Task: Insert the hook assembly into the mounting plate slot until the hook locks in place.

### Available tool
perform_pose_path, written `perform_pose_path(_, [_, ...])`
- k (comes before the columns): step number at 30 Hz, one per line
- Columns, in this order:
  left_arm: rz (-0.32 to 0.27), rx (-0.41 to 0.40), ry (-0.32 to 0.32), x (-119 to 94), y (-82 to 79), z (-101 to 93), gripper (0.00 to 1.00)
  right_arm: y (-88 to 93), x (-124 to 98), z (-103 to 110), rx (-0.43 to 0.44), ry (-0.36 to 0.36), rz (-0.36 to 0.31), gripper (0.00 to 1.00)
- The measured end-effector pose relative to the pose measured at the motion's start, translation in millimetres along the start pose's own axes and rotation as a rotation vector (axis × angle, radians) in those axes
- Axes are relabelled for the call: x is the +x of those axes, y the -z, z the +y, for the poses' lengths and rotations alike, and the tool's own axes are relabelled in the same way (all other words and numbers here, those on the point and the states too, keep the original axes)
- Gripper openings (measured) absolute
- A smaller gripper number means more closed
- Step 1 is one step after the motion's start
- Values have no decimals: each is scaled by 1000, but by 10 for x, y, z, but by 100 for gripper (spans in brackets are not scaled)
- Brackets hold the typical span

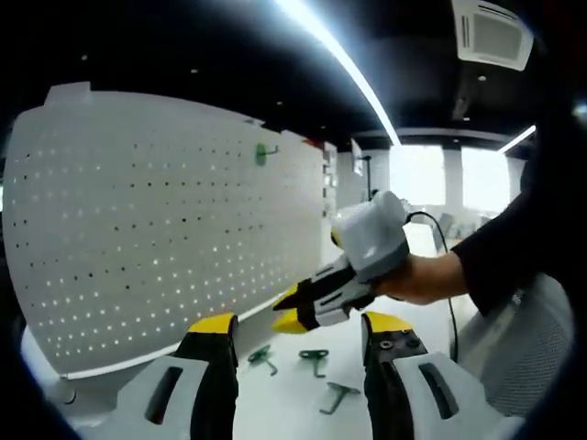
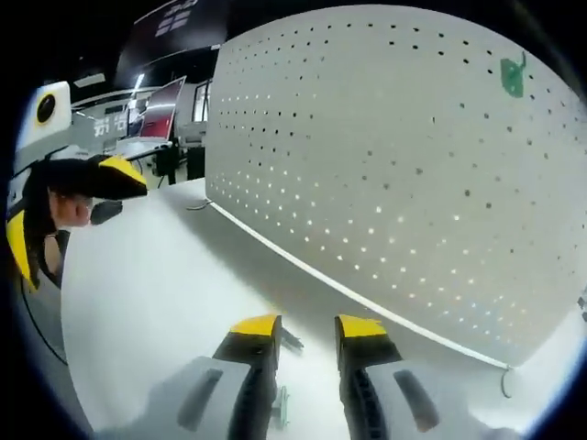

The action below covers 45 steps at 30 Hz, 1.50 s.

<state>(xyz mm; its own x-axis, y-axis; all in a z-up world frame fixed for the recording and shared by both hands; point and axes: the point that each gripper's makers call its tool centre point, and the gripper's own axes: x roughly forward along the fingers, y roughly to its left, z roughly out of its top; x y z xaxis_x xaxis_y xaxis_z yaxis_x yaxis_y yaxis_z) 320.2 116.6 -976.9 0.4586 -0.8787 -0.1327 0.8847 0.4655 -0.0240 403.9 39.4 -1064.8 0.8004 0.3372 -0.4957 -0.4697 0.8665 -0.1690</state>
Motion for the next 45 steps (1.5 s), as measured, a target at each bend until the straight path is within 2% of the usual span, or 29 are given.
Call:
perform_pose_path(7, [3,-2,-3,-2,11,16,55,90,127,89,-25,-37,39,20])
perform_pose_path(21, [11,-14,-9,-3,34,56,55,153,351,222,-76,-103,89,15])
perform_pose_path(37, [18,-19,-11,-5,55,71,54,203,476,277,-138,-148,136,11])
perform_pose_path(45, [18,-22,-17,-14,53,84,53,303,509,296,-173,-162,178,7])
